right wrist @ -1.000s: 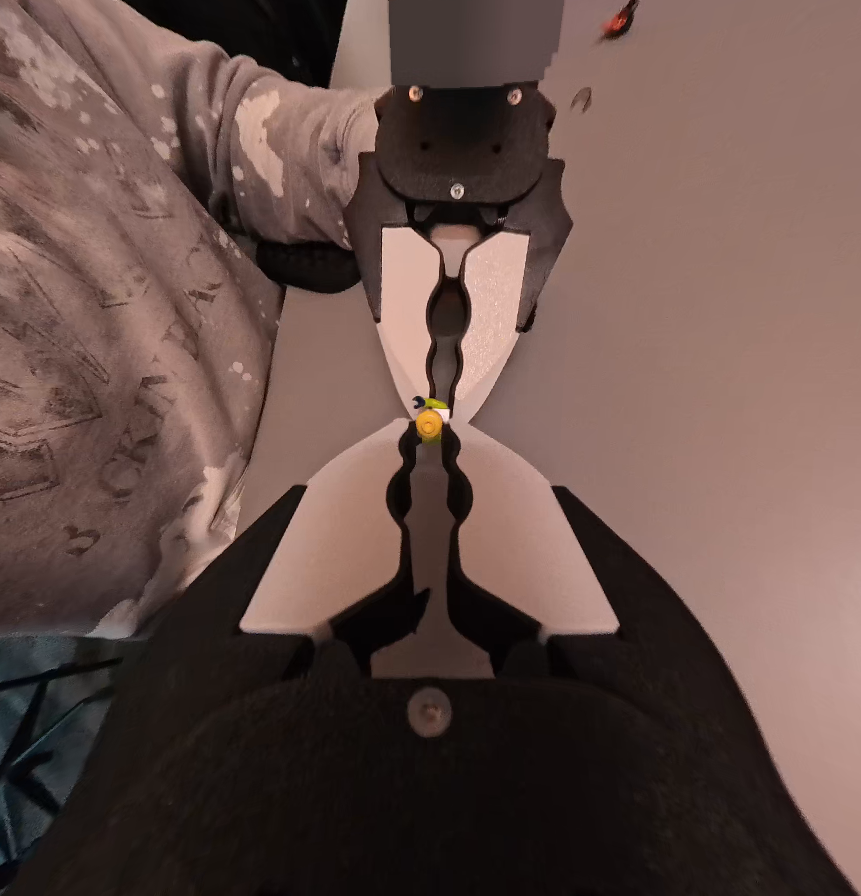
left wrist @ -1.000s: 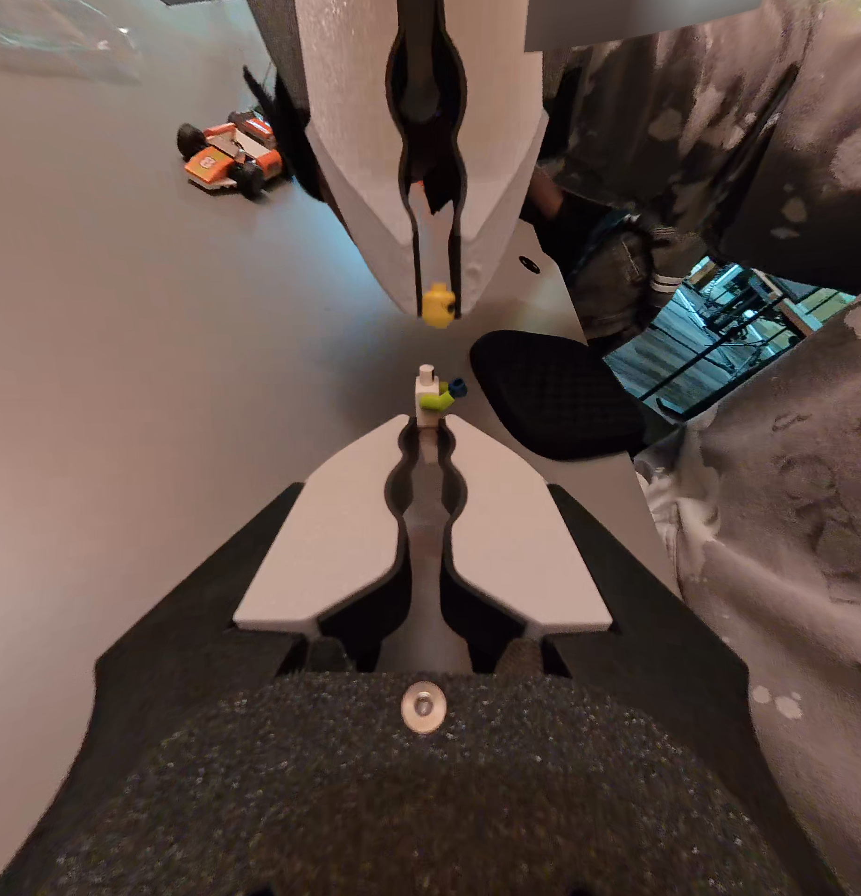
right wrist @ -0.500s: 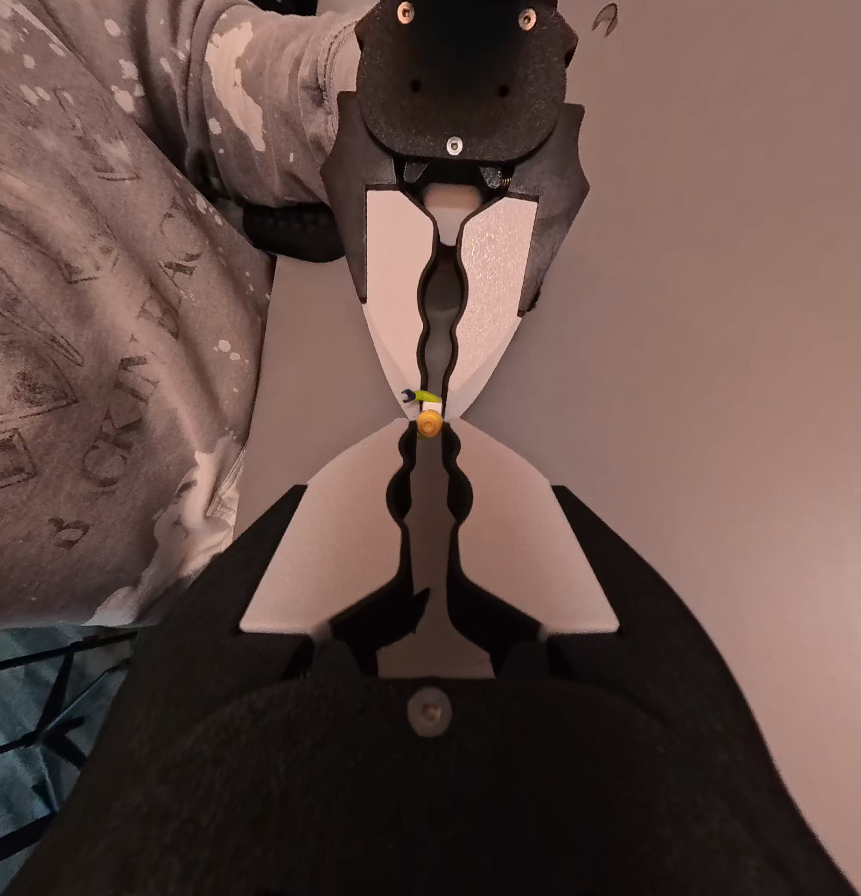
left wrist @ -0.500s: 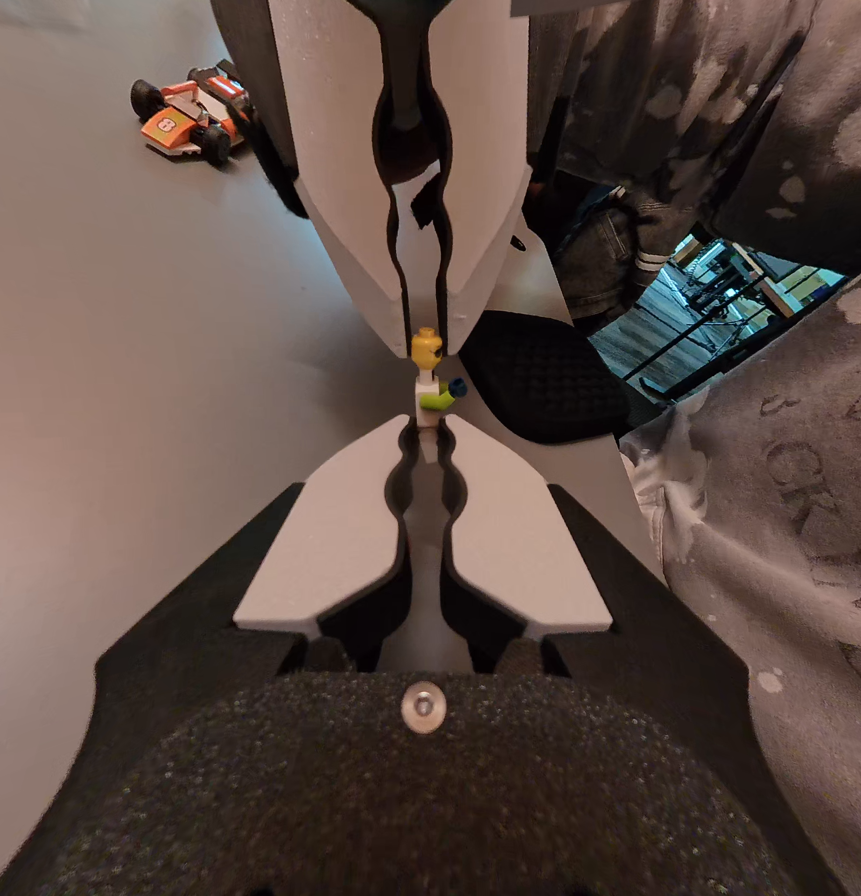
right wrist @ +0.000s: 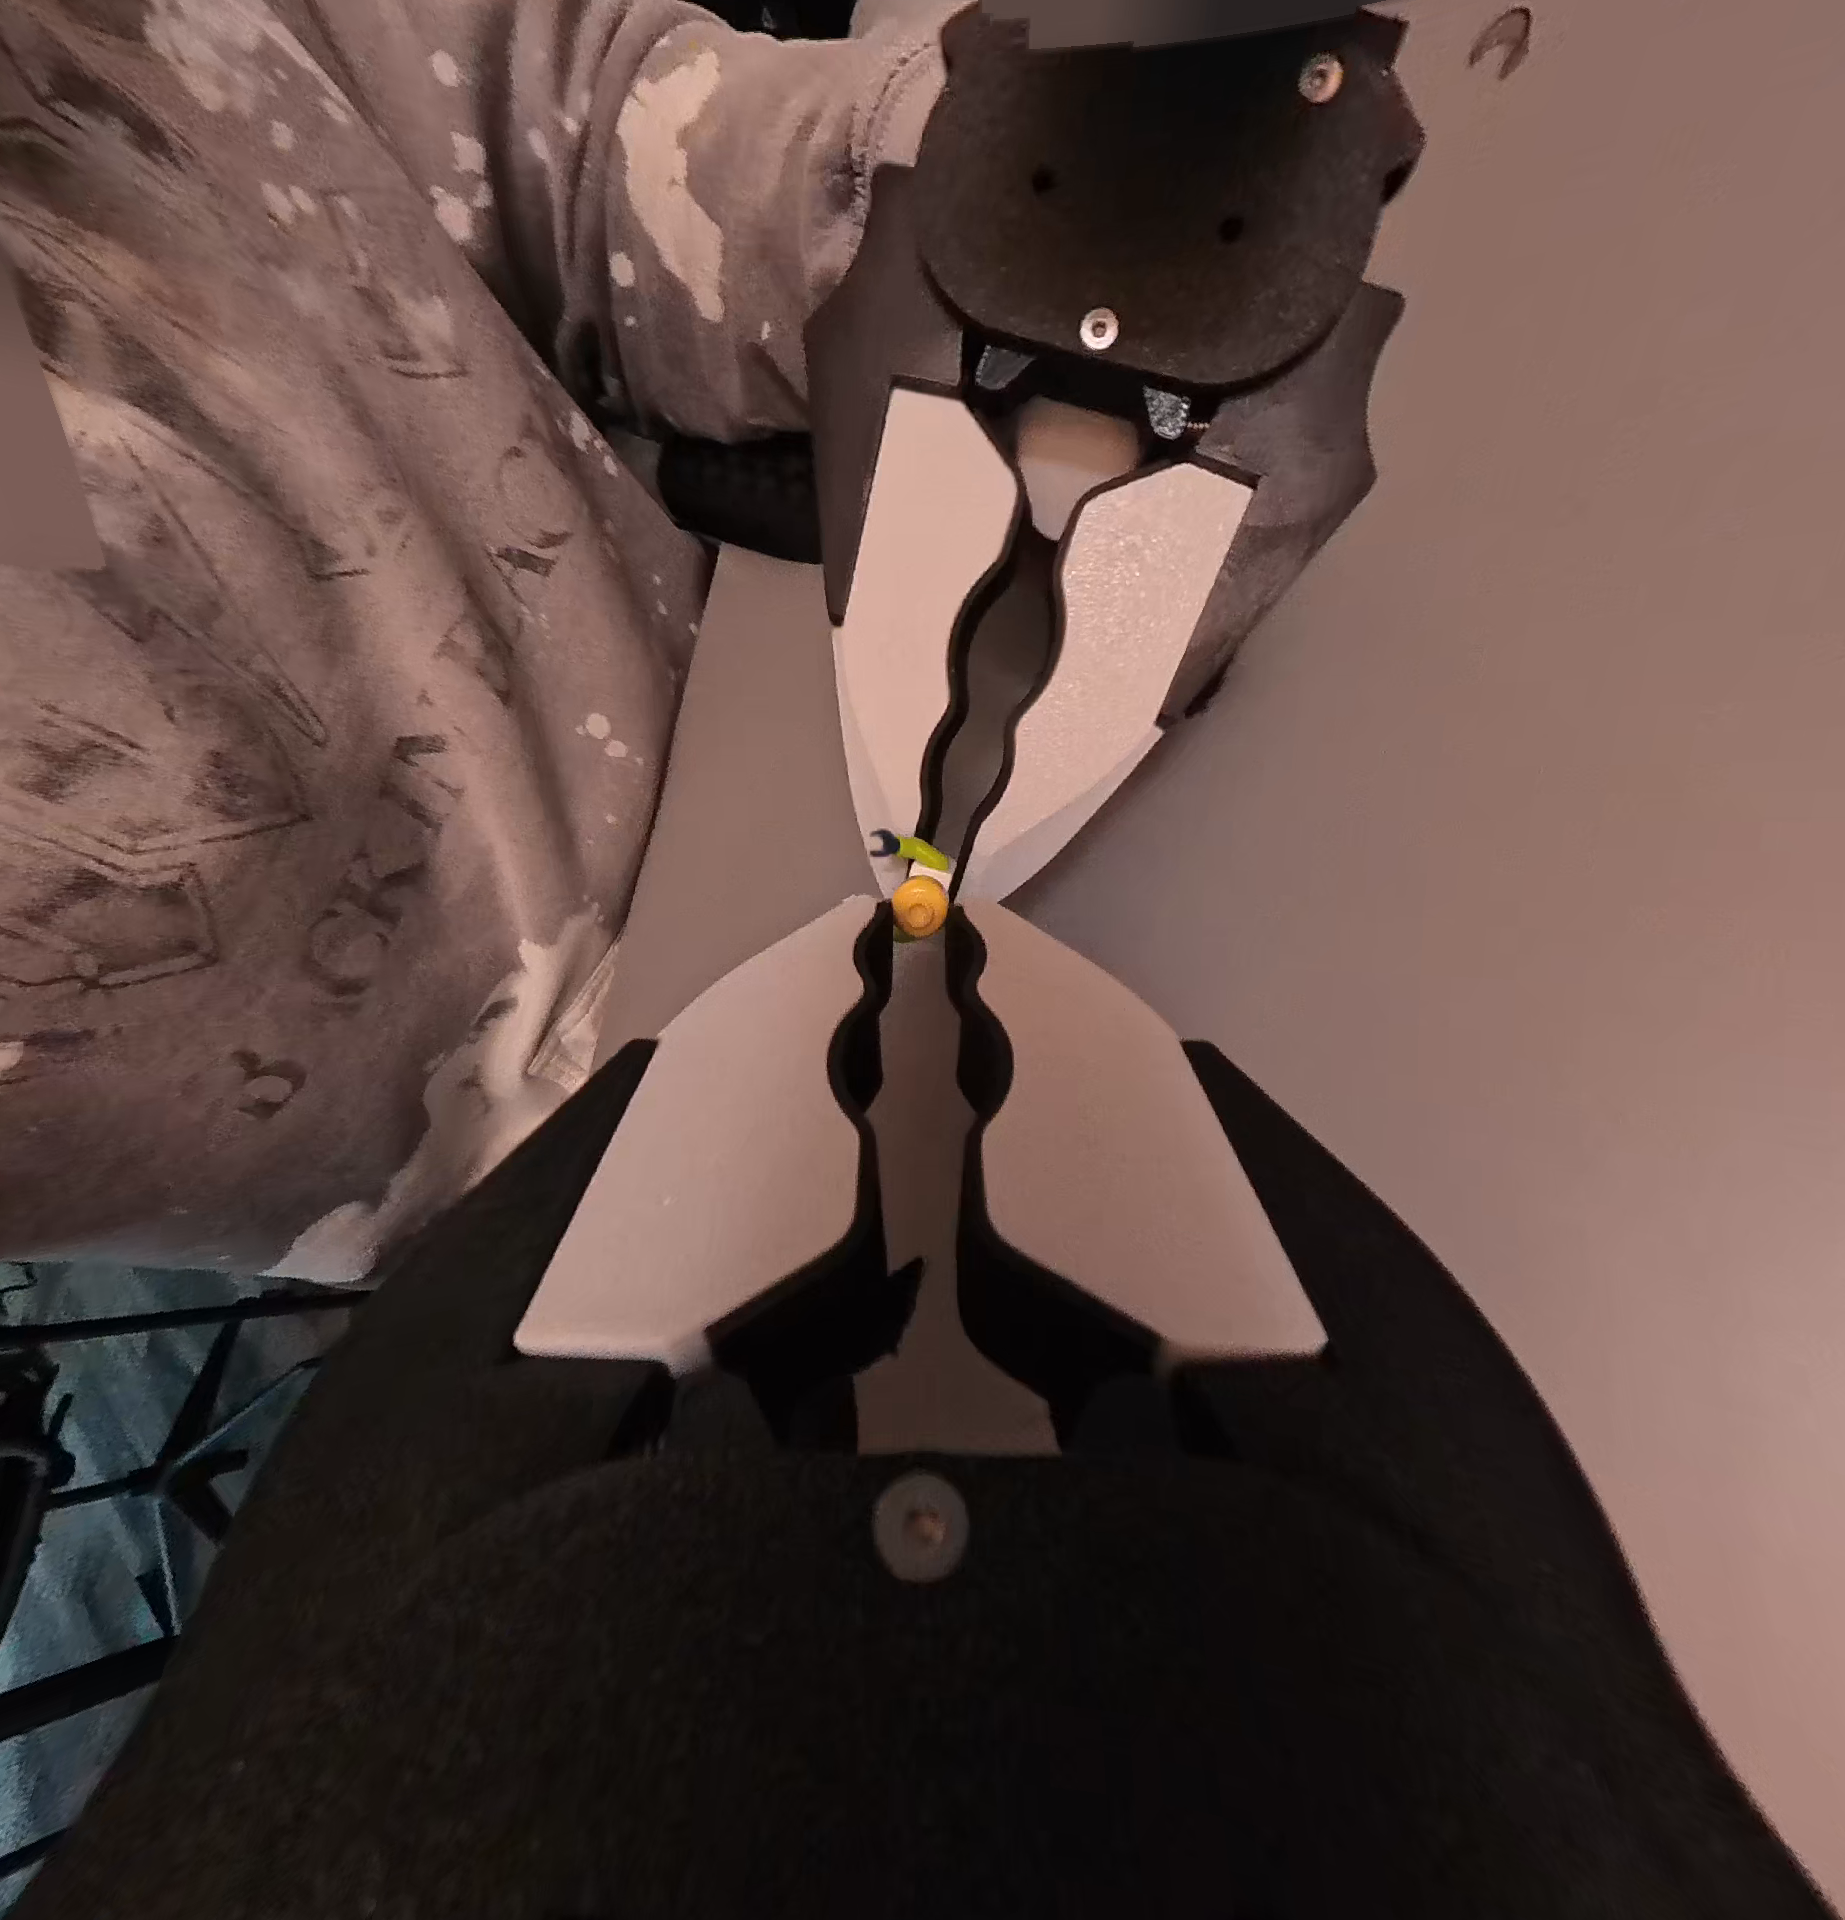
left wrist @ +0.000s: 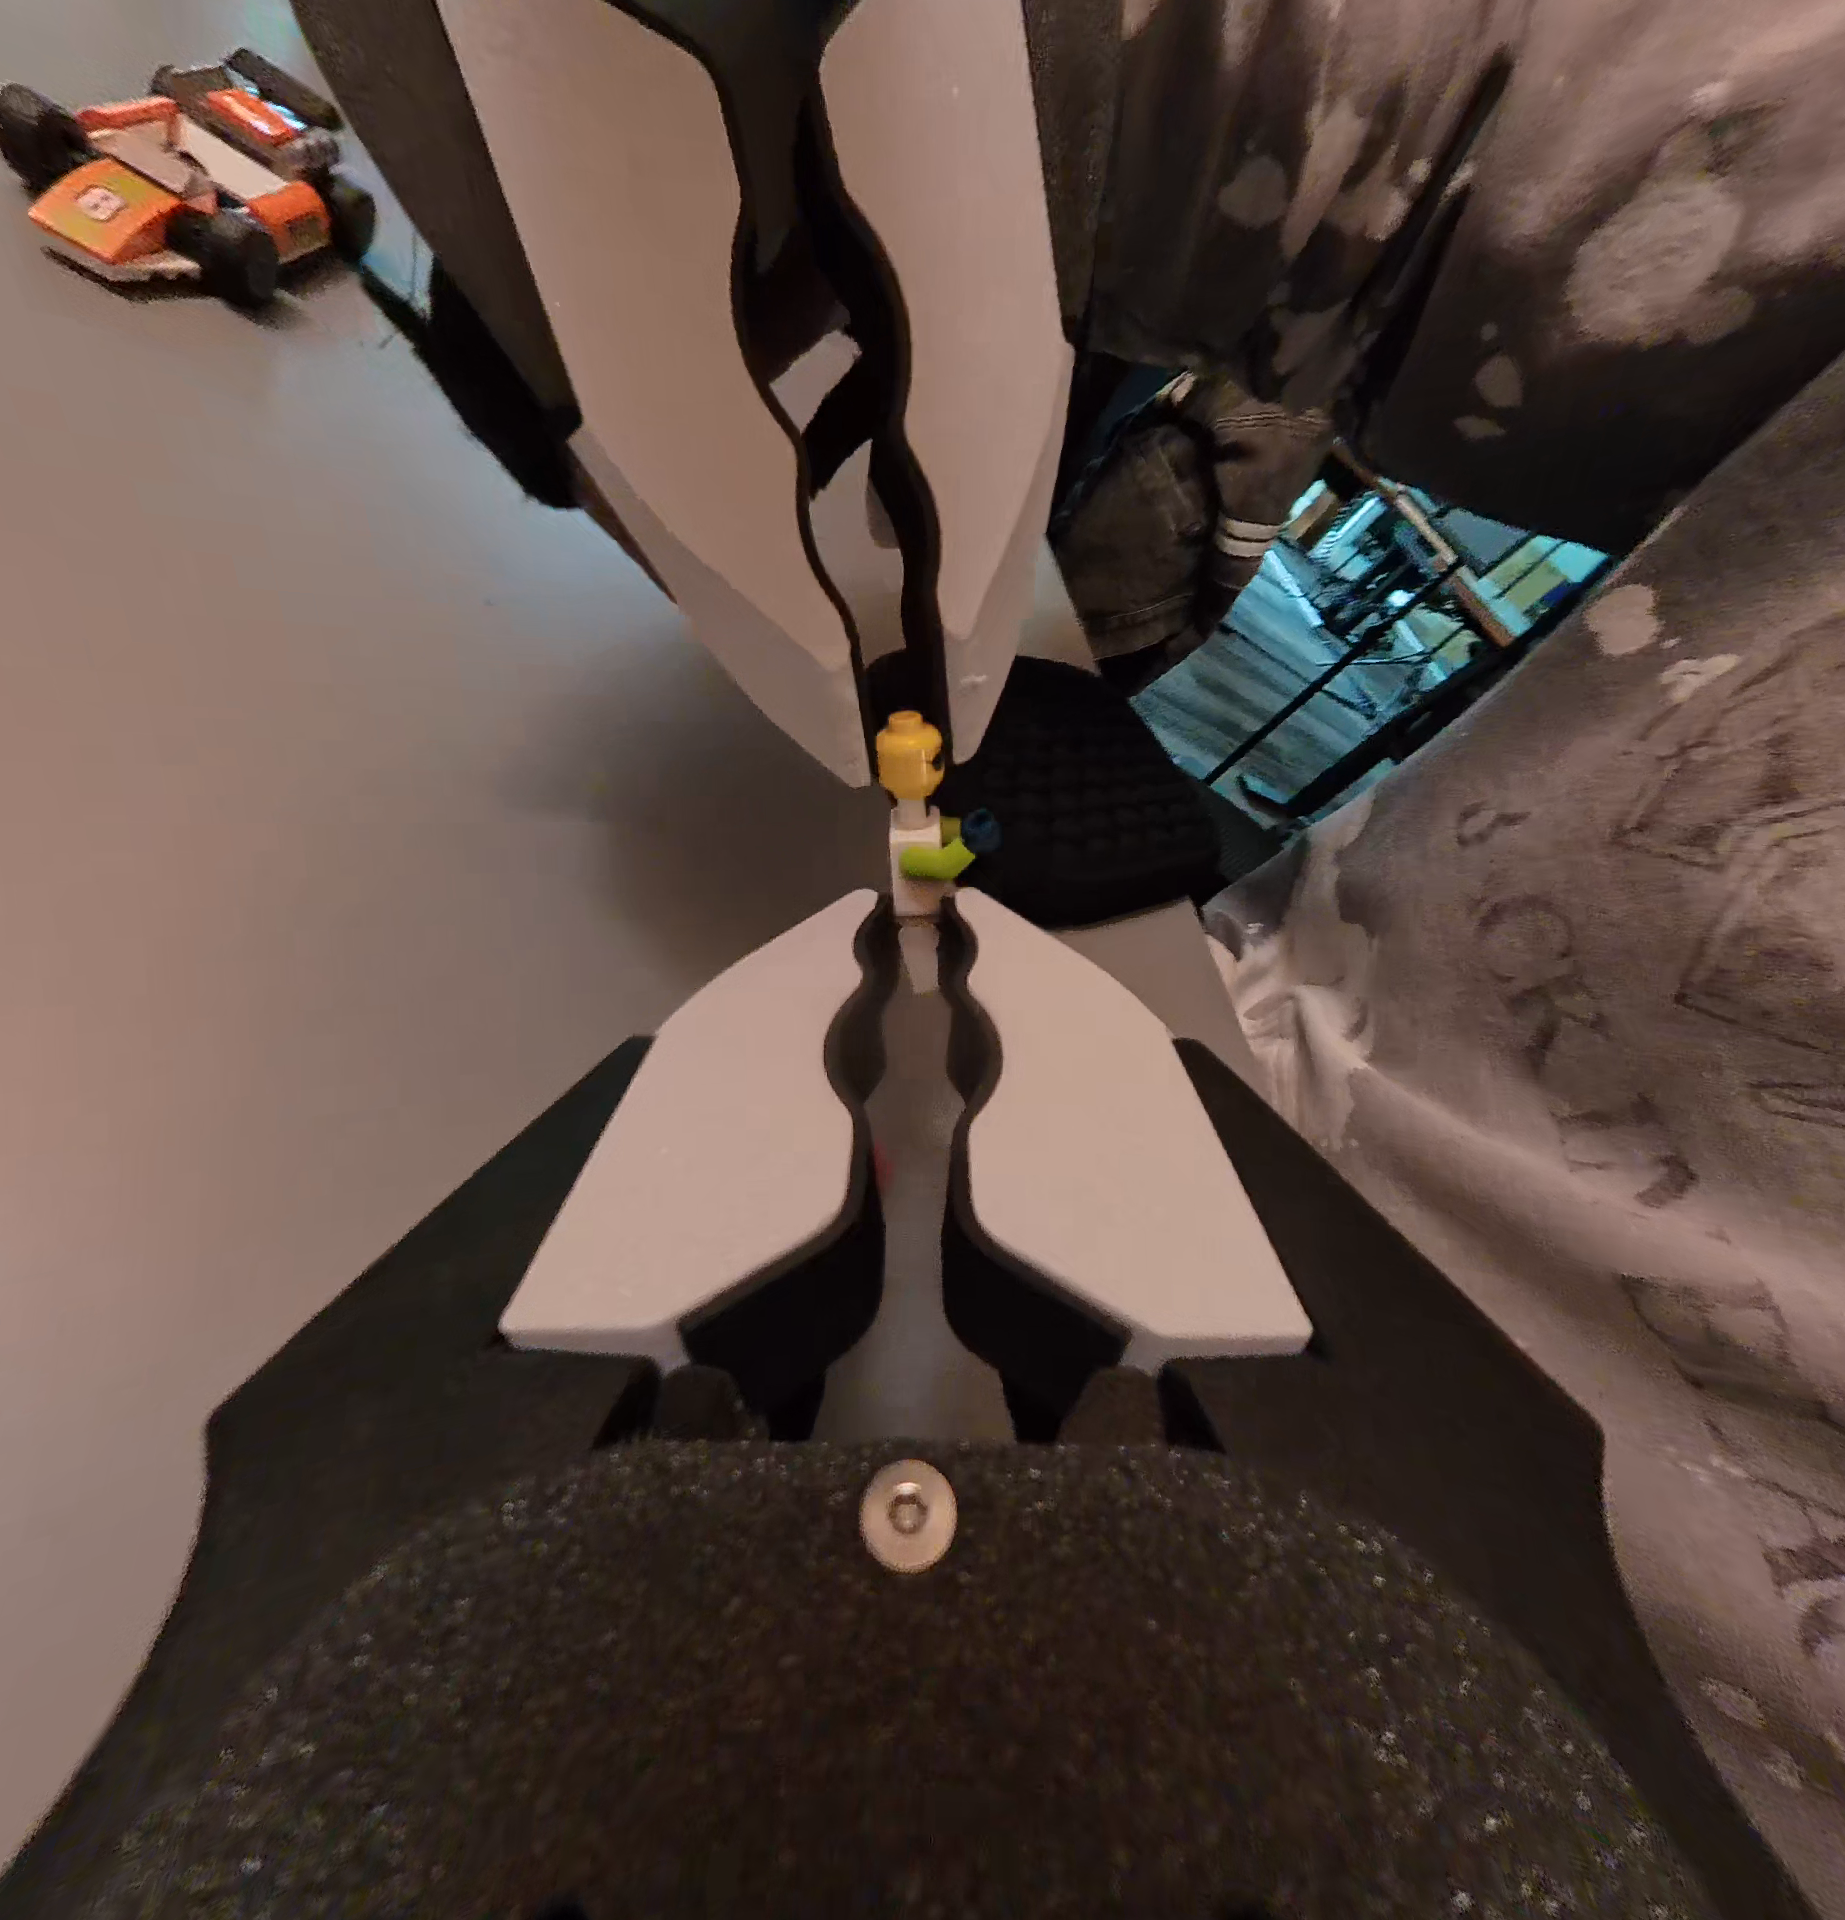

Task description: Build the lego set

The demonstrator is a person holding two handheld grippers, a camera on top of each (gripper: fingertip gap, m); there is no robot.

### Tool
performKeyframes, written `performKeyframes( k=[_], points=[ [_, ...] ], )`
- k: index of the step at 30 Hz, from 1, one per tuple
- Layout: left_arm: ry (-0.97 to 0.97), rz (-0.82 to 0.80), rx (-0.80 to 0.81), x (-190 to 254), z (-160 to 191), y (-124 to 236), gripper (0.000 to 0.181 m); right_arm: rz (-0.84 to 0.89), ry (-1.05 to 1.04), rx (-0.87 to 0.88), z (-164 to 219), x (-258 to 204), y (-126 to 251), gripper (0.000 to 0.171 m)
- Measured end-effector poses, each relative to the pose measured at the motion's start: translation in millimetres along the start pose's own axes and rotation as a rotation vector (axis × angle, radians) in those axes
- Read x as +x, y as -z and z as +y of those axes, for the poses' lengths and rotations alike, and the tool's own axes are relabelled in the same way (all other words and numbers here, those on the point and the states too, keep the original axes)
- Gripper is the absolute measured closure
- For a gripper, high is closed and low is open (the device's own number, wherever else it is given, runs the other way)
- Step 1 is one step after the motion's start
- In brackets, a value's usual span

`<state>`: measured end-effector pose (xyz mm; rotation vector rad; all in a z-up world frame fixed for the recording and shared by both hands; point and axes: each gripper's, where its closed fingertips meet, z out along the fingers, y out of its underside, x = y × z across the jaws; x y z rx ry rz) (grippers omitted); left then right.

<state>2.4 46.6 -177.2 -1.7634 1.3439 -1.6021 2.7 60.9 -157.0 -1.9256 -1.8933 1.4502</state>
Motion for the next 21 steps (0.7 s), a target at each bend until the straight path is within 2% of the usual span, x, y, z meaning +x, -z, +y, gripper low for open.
performKeyframes(
  k=[5,16,21],
  points=[
    [0.018,0.045,-0.026,7.6,4.0,-5.3,0.174,0.000,0.017,-0.033,5.7,-7.0,-4.4,0.162],
    [0.020,0.025,-0.120,7.0,20.4,-19.3,0.174,0.009,0.002,-0.144,29.0,-8.9,-19.0,0.162],
    [0.016,0.014,-0.111,5.7,18.9,-19.0,0.174,0.022,-0.004,-0.080,27.6,-8.2,-17.6,0.162]
  ],
)
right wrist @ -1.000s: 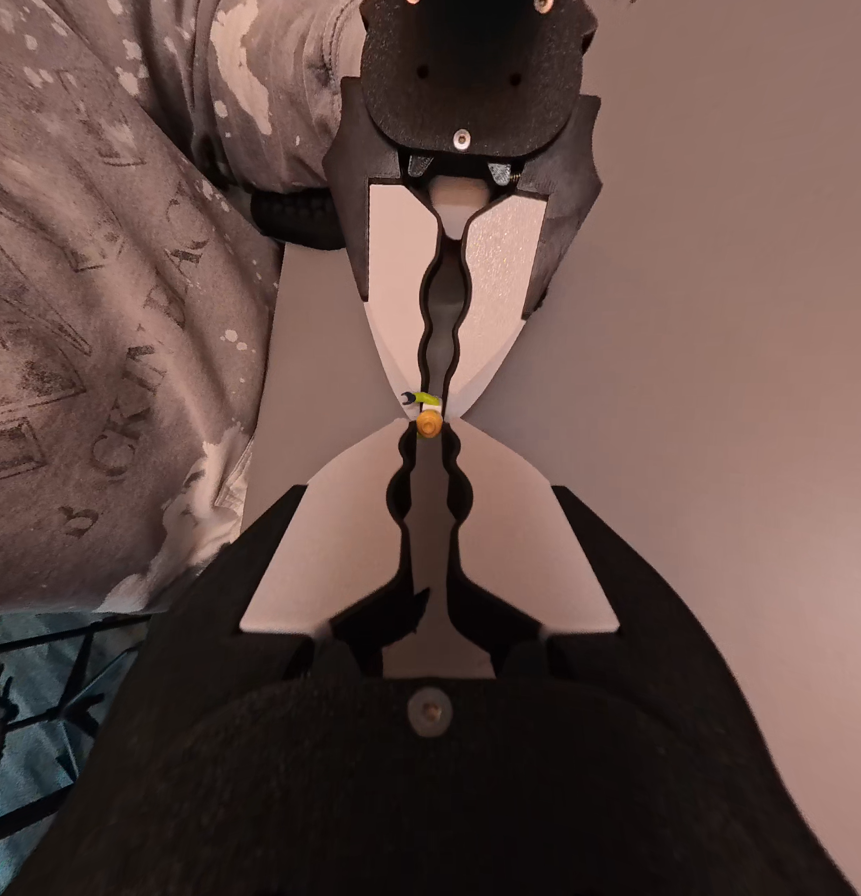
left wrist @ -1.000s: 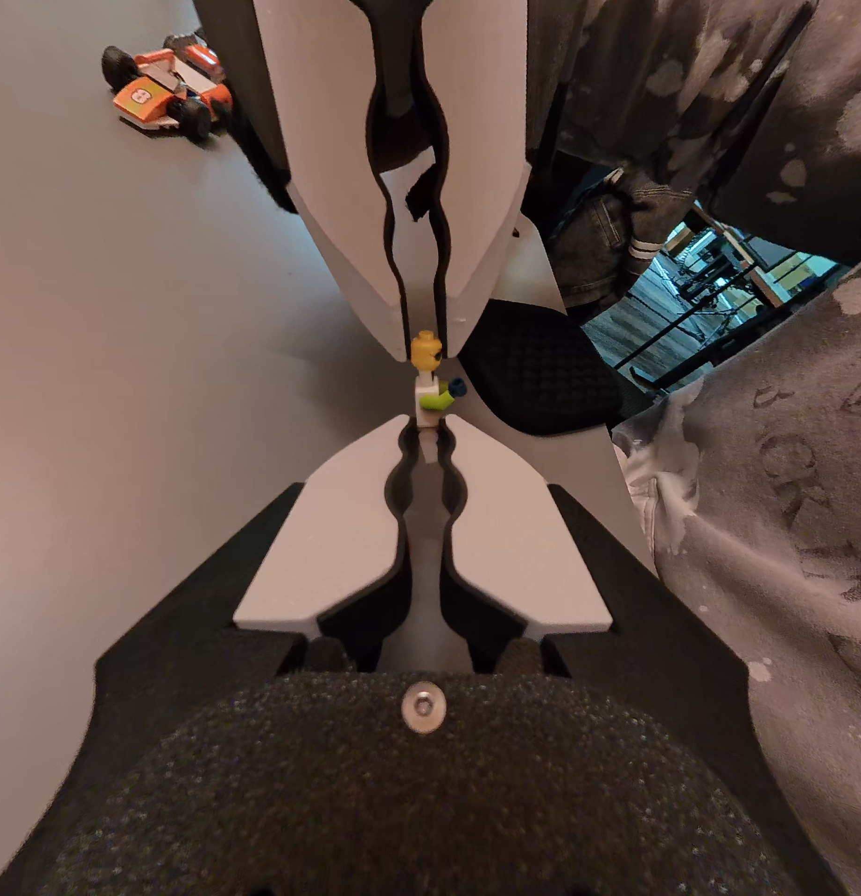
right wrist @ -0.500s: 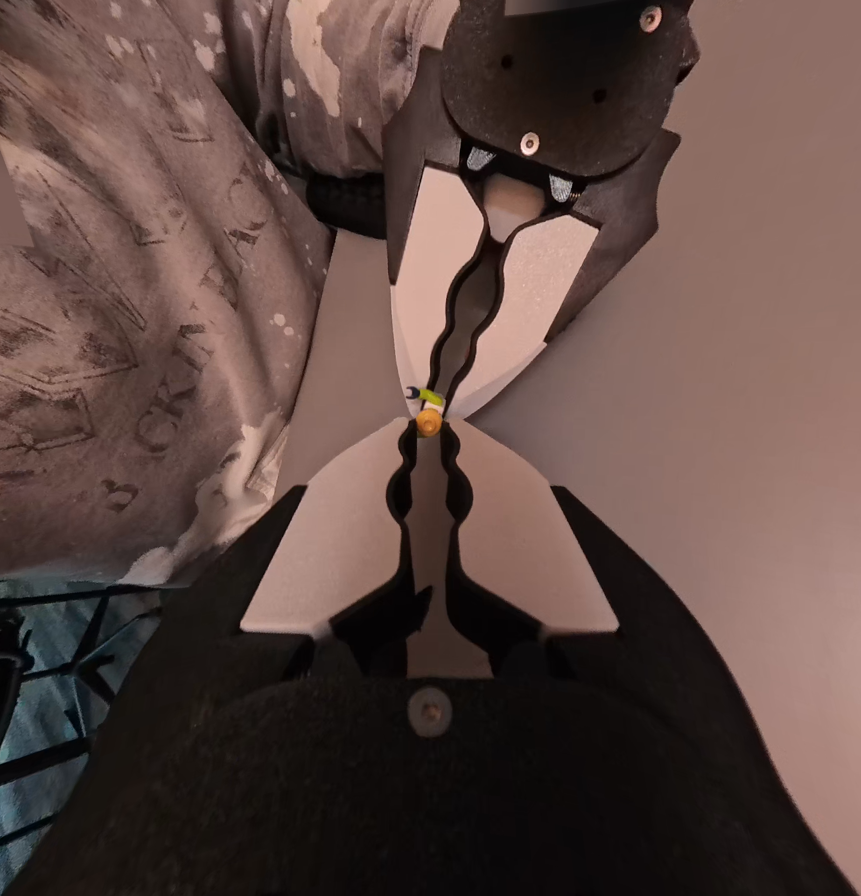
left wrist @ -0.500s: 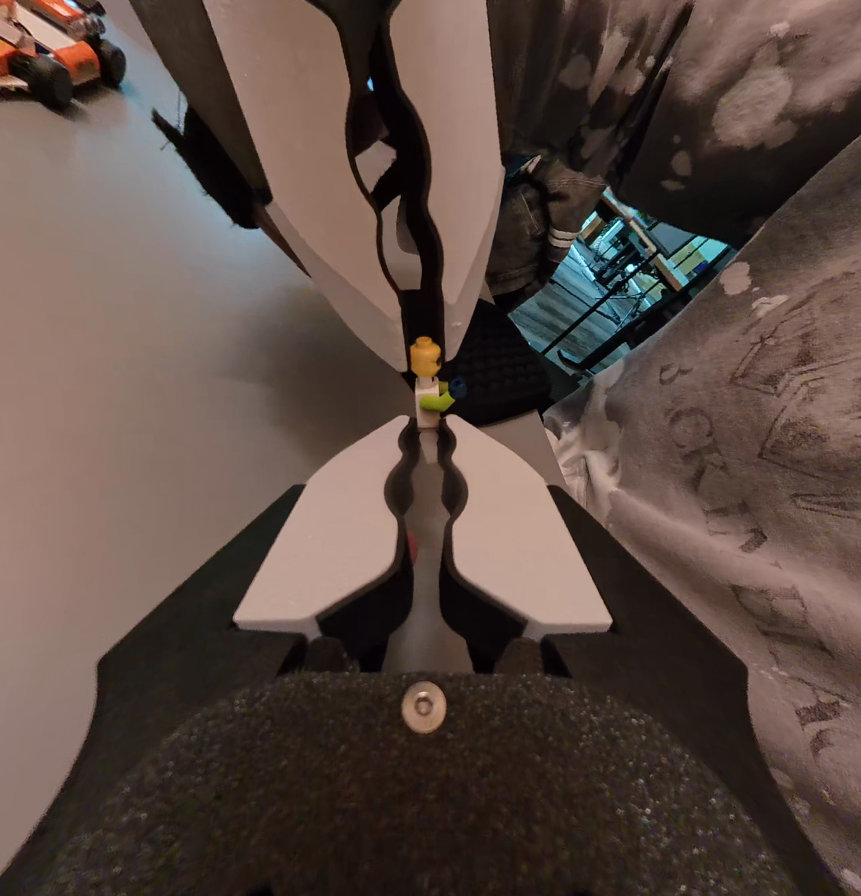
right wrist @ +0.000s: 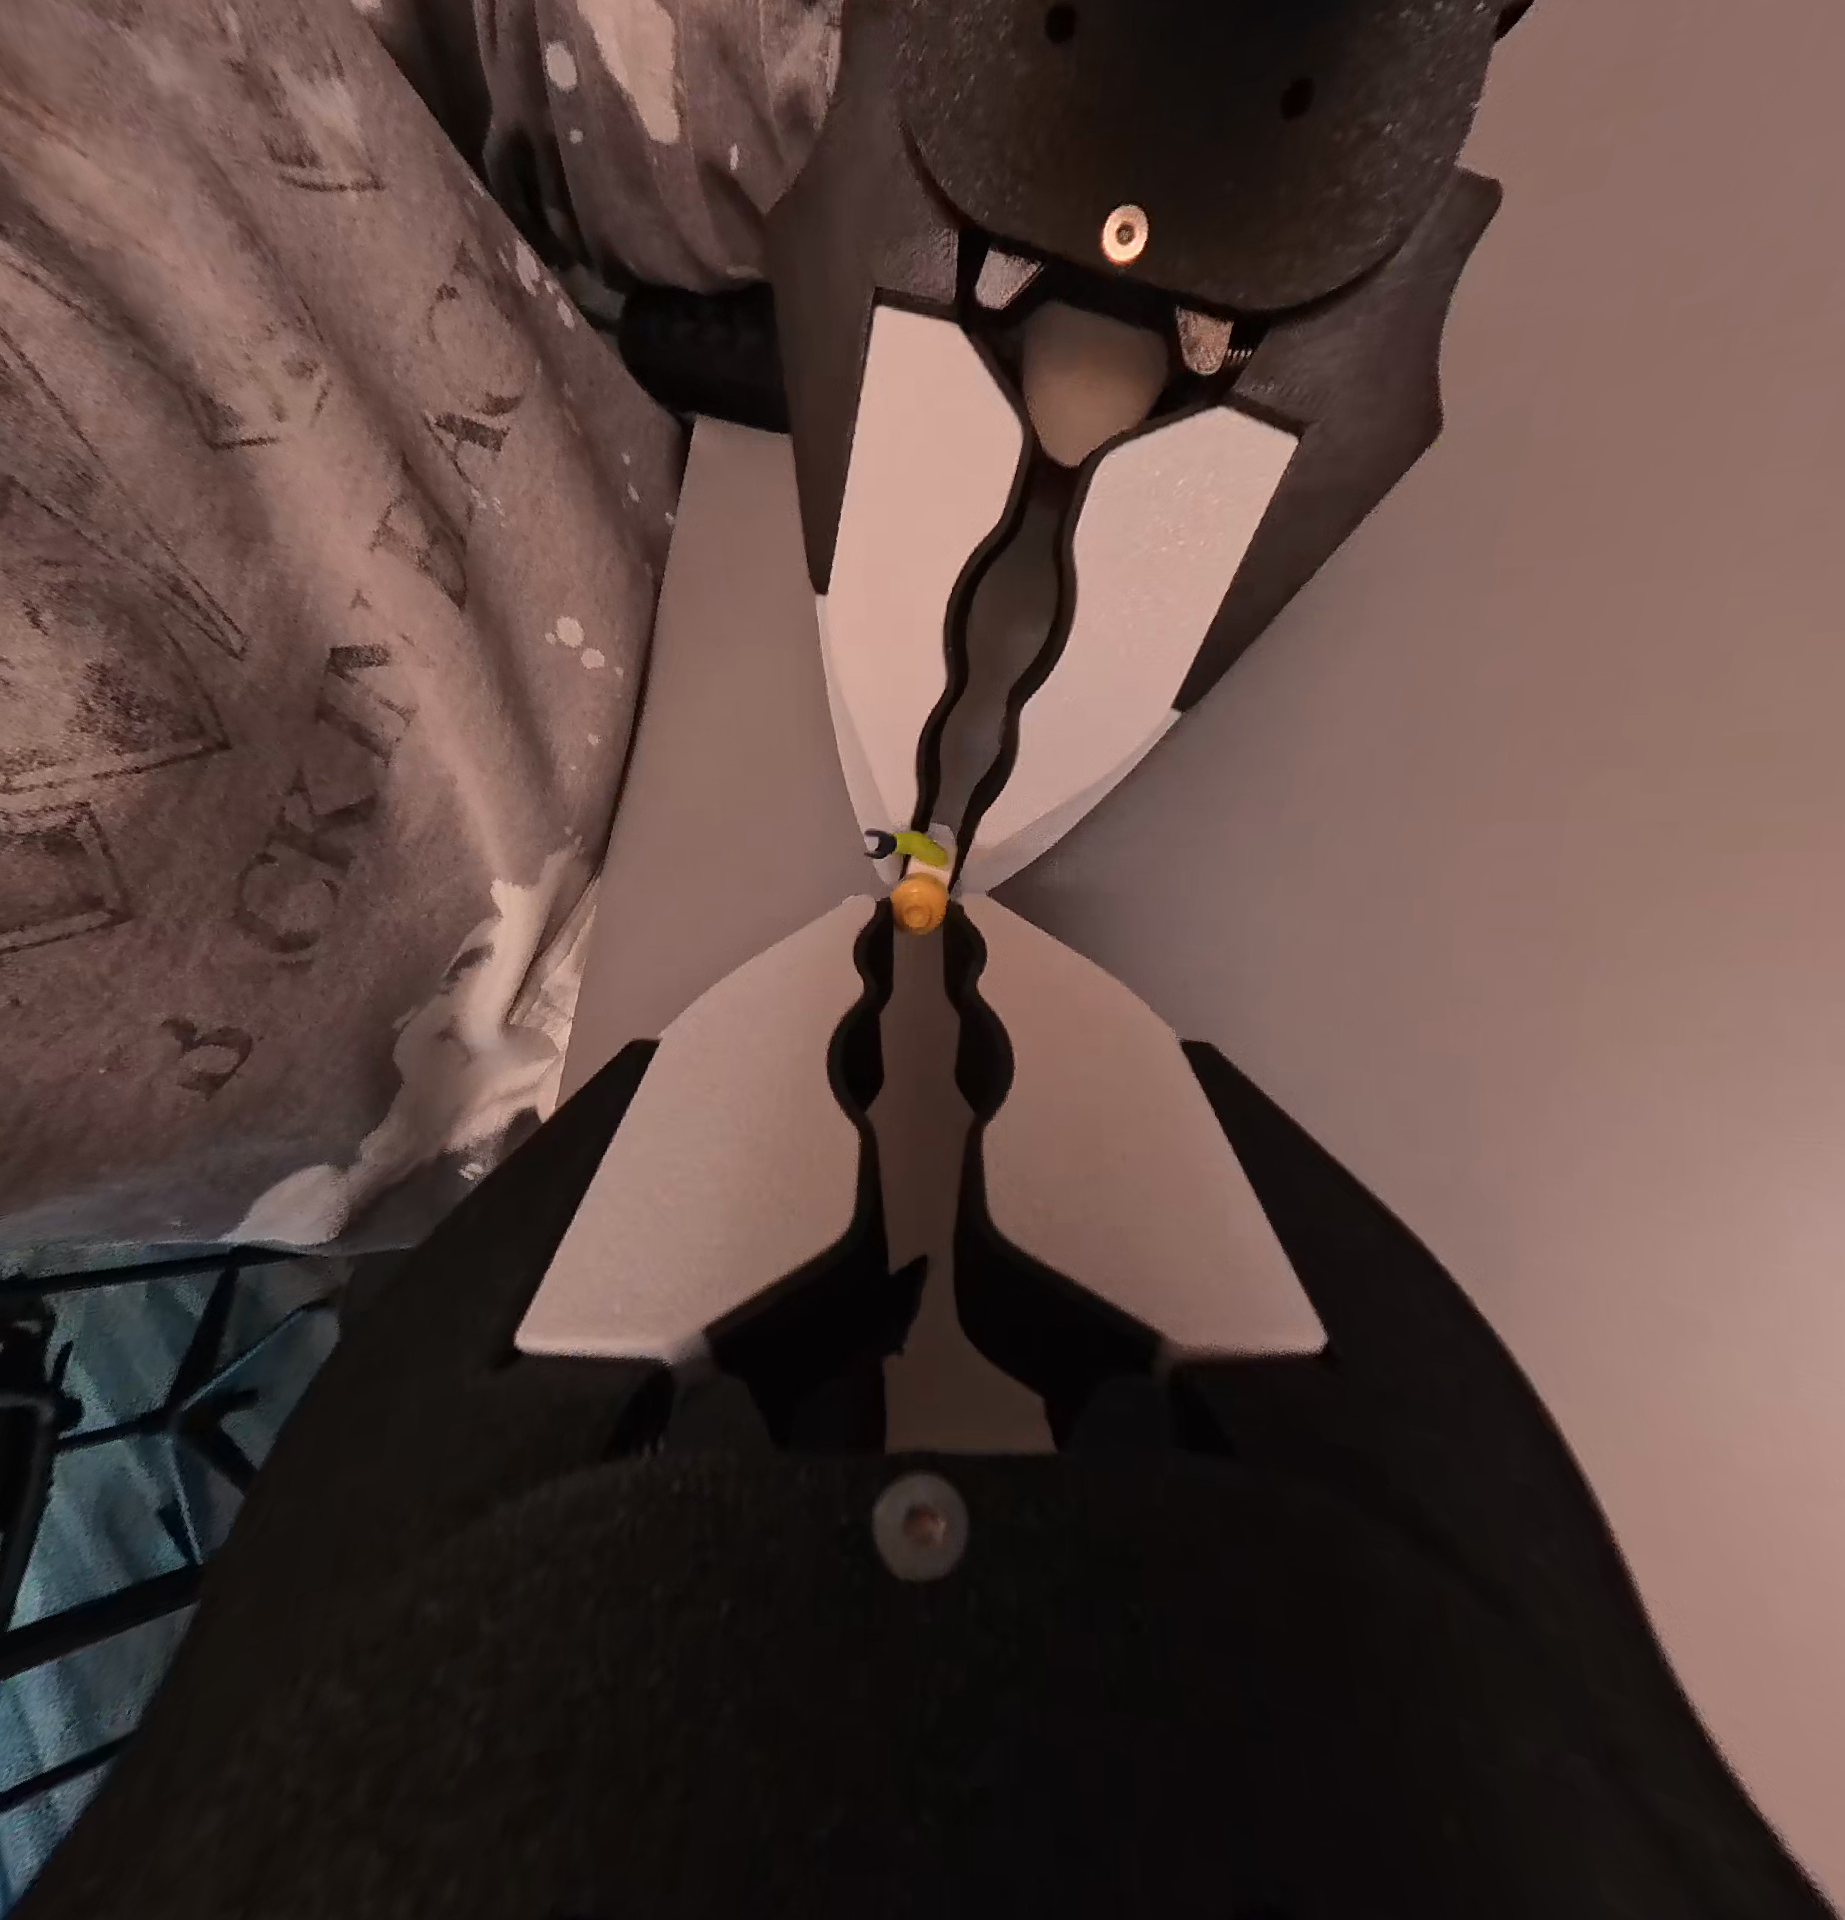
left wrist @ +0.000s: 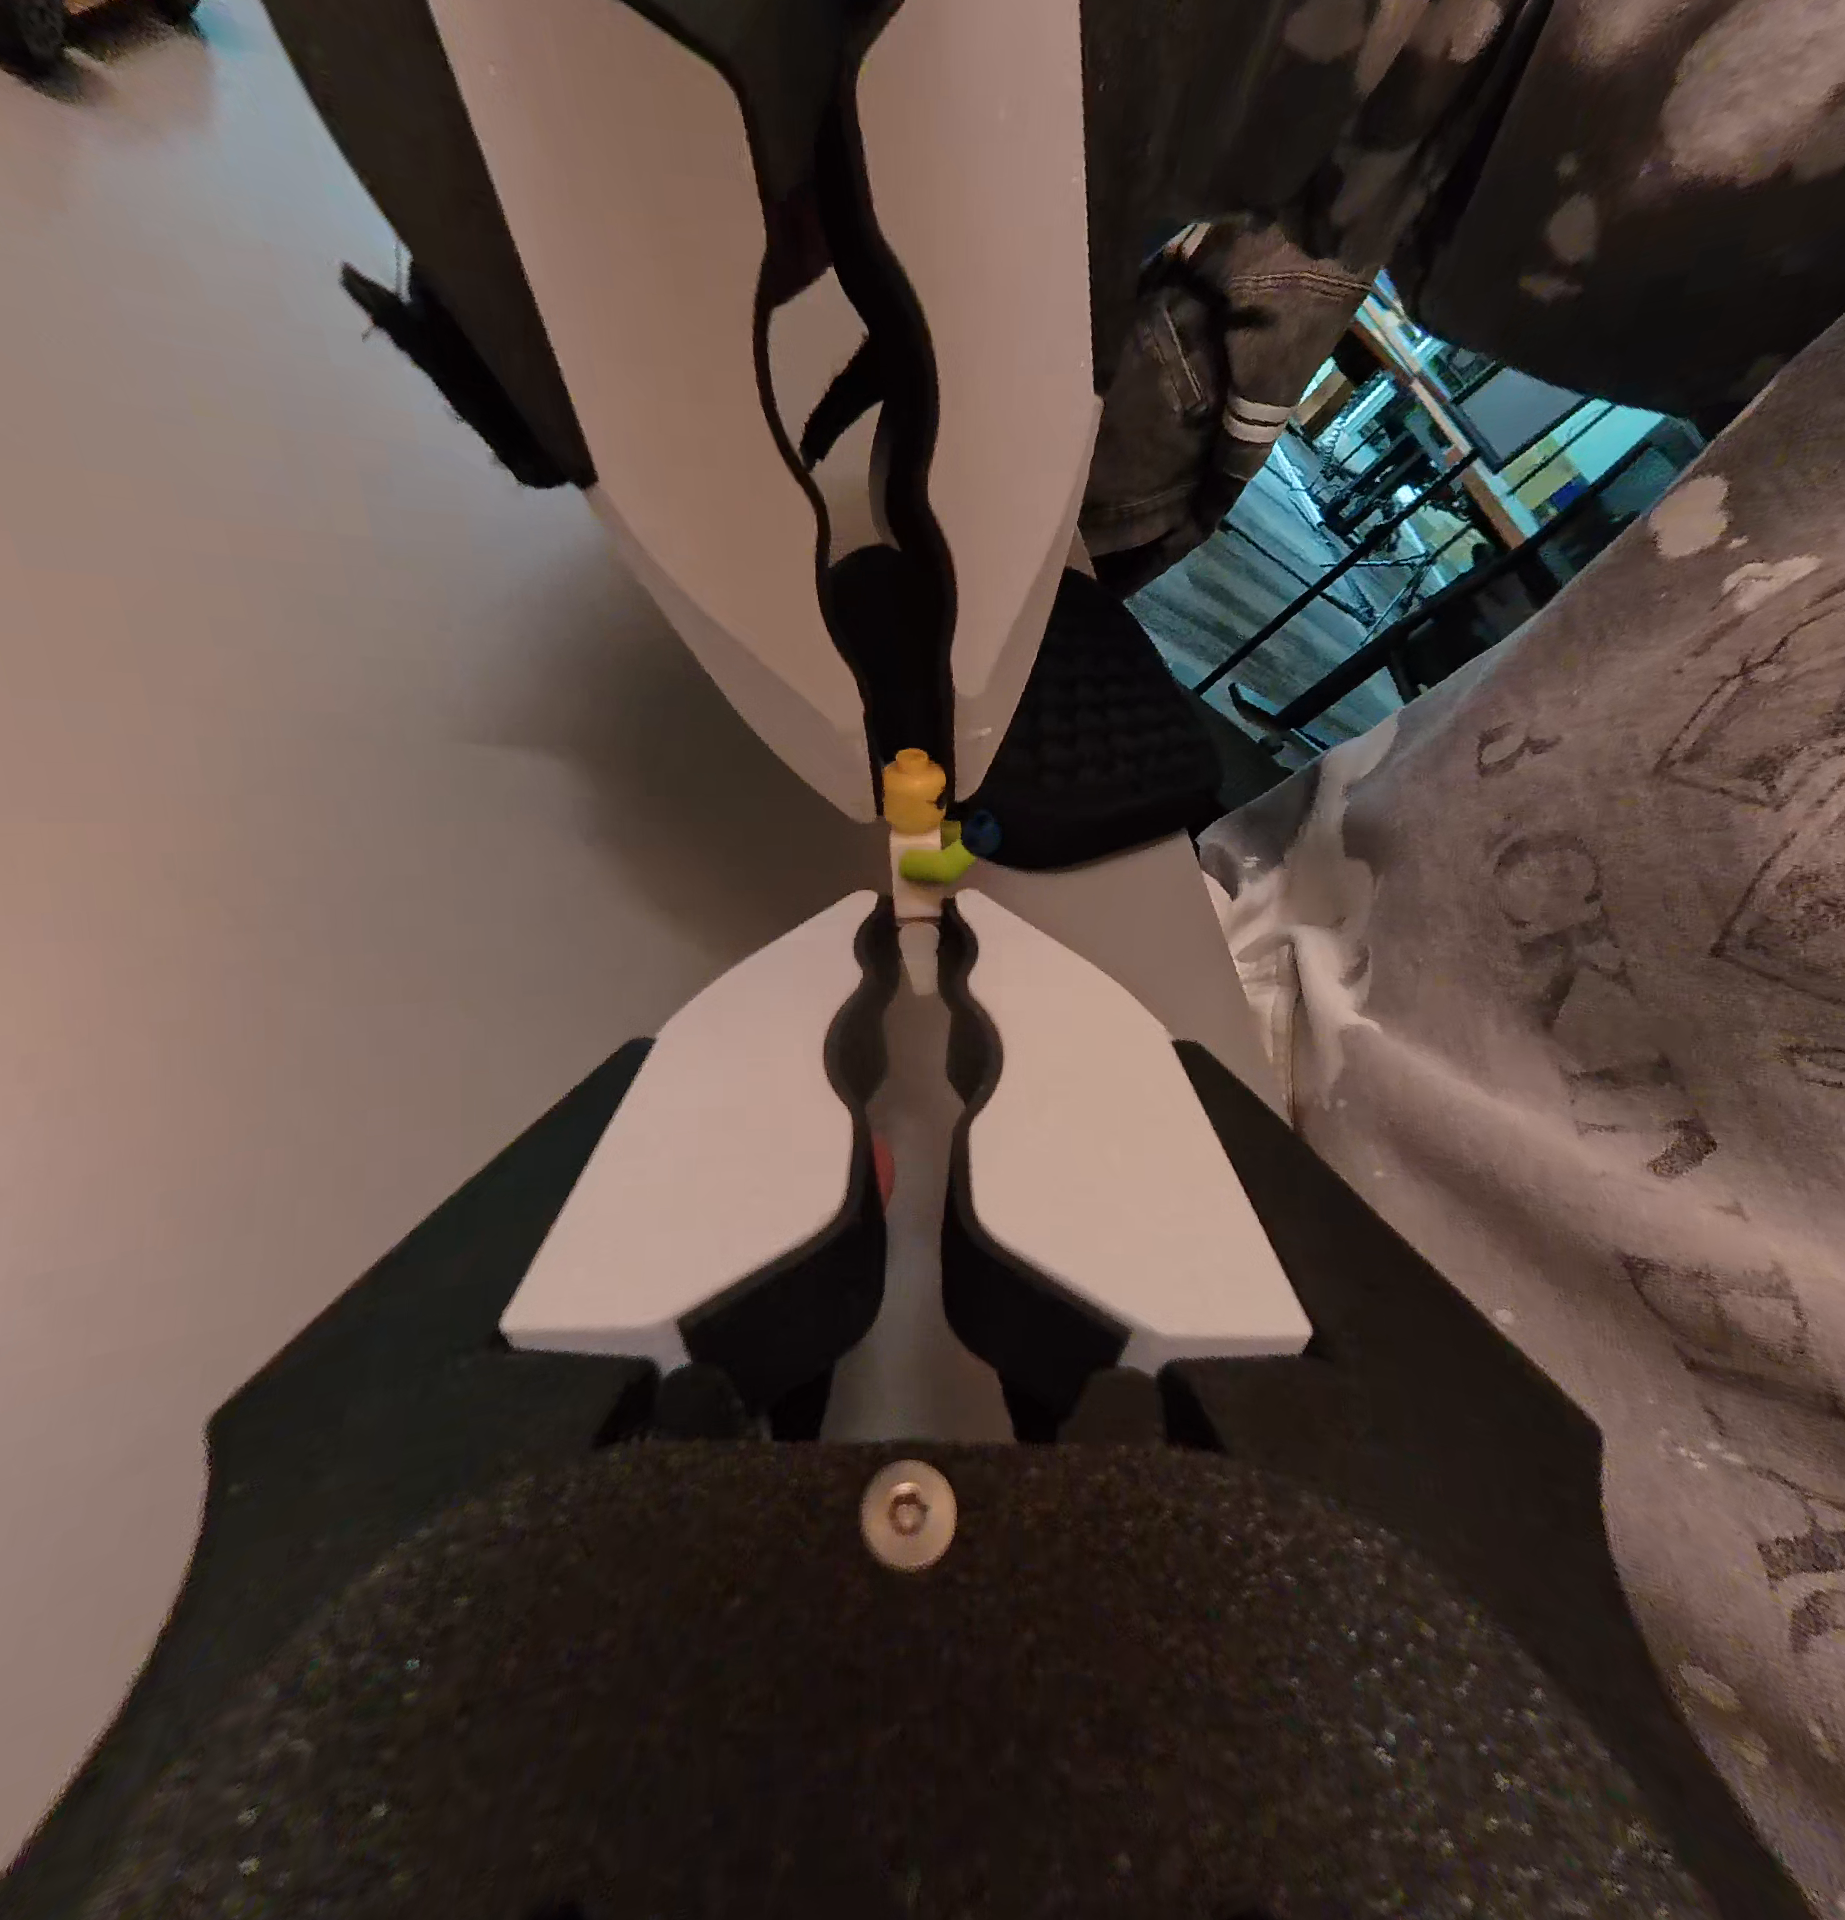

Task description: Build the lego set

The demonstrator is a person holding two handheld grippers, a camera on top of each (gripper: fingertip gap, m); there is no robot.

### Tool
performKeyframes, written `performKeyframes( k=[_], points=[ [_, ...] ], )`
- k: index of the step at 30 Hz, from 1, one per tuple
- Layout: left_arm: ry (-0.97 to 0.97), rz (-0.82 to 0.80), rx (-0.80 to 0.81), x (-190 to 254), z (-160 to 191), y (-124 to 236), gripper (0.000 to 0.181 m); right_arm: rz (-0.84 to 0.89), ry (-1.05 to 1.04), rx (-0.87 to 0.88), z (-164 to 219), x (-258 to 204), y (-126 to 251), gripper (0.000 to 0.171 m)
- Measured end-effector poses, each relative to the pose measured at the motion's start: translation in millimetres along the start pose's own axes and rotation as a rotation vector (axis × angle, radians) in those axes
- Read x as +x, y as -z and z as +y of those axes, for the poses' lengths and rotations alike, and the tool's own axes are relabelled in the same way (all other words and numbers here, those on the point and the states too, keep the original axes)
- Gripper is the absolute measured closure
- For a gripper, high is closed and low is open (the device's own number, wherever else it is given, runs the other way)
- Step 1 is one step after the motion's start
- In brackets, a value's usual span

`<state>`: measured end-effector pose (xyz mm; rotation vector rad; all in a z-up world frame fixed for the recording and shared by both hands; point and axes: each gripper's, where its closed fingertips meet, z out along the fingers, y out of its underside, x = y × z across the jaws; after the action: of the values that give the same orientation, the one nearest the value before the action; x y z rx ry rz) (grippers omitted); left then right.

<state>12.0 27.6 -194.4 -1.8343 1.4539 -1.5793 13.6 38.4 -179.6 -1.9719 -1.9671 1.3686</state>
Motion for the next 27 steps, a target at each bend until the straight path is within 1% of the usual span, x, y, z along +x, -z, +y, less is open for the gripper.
performKeyframes(
  k=[10,14,19,23,27],
  points=[
    [-0.005,-0.006,0.005,-1.7,-0.3,-0.3,0.174,0.063,0.009,0.074,-2.6,2.3,0.7,0.161],
    [0.015,-0.005,0.074,-4.4,-9.4,7.6,0.174,0.126,0.012,0.171,-17.5,7.1,13.3,0.149],
    [0.110,0.059,0.210,-6.0,-25.5,22.3,0.173,0.254,0.070,0.293,-30.0,7.2,30.4,0.141],
    [0.165,0.142,0.303,-0.6,-37.8,33.2,0.174,0.344,0.088,0.396,-35.3,6.1,34.5,0.141],
    [0.201,0.196,0.353,2.4,-43.3,37.7,0.174,0.363,0.082,0.484,-40.7,2.4,39.5,0.143]
  ],
)
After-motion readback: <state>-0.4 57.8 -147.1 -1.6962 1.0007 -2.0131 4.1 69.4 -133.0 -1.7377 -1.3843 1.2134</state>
